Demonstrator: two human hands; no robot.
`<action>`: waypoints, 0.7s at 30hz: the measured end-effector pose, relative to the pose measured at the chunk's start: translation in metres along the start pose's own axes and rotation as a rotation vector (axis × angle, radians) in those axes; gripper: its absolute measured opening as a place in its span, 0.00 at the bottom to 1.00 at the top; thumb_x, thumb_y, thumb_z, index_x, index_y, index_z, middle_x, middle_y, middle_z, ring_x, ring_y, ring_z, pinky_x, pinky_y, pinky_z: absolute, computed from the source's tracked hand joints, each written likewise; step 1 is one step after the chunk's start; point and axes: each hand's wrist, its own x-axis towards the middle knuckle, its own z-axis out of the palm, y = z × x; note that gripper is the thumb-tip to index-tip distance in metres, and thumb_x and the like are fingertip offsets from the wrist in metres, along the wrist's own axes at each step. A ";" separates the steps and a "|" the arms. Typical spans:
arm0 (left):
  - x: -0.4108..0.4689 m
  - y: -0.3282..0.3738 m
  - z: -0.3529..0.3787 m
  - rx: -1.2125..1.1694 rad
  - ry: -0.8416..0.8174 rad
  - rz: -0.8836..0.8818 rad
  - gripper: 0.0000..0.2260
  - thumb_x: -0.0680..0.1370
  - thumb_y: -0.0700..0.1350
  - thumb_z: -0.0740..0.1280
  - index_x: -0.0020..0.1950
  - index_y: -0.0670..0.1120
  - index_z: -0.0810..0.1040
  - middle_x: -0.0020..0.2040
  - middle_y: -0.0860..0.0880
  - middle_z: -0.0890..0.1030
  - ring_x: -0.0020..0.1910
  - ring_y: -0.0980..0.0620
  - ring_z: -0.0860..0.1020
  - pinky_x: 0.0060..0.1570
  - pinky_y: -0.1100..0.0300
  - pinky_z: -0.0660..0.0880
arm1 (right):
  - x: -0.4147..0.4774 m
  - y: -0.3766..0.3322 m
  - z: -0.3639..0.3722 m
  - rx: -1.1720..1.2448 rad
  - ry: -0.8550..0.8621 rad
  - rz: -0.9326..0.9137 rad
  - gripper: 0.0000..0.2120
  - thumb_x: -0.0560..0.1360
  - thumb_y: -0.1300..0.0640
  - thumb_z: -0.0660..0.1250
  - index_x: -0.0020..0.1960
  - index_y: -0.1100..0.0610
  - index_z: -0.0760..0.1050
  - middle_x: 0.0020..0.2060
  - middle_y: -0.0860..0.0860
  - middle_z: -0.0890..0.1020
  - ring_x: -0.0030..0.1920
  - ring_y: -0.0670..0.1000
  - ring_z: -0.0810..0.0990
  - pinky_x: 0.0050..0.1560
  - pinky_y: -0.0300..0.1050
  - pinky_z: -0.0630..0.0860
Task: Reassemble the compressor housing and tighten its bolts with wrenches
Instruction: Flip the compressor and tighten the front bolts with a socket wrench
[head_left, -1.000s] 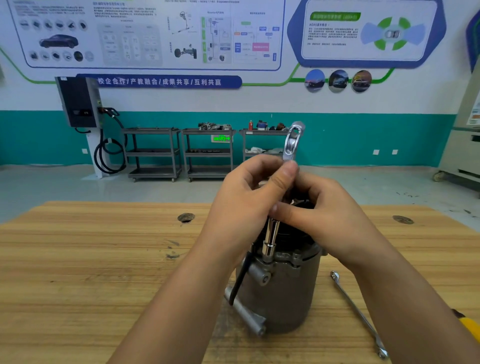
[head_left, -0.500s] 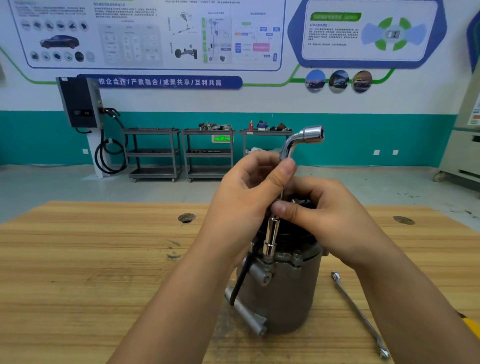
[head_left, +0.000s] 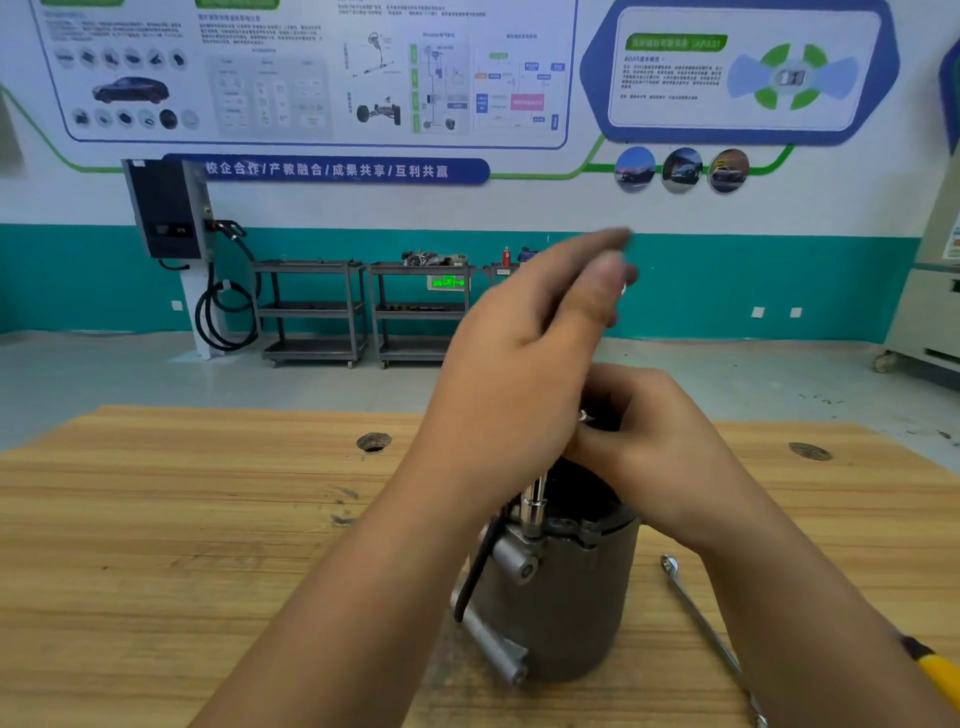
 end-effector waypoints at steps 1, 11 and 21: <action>0.004 0.006 0.003 0.042 -0.007 0.028 0.15 0.76 0.53 0.56 0.55 0.51 0.79 0.43 0.59 0.81 0.42 0.64 0.78 0.49 0.64 0.75 | -0.001 0.000 -0.001 0.006 0.009 0.002 0.04 0.65 0.52 0.68 0.38 0.52 0.78 0.33 0.48 0.82 0.36 0.45 0.79 0.40 0.47 0.75; 0.022 0.011 0.028 -0.016 0.158 0.010 0.25 0.79 0.45 0.63 0.24 0.51 0.56 0.23 0.54 0.55 0.23 0.54 0.55 0.27 0.59 0.53 | -0.003 0.003 -0.004 0.032 0.013 -0.023 0.08 0.70 0.59 0.71 0.38 0.46 0.80 0.33 0.46 0.82 0.36 0.44 0.80 0.38 0.36 0.77; 0.033 -0.007 -0.004 -0.615 -0.236 -0.124 0.23 0.74 0.47 0.58 0.18 0.51 0.60 0.18 0.55 0.57 0.20 0.56 0.52 0.21 0.68 0.50 | -0.002 0.008 -0.009 0.122 -0.082 0.004 0.04 0.69 0.54 0.72 0.42 0.45 0.81 0.38 0.42 0.84 0.41 0.40 0.82 0.43 0.35 0.76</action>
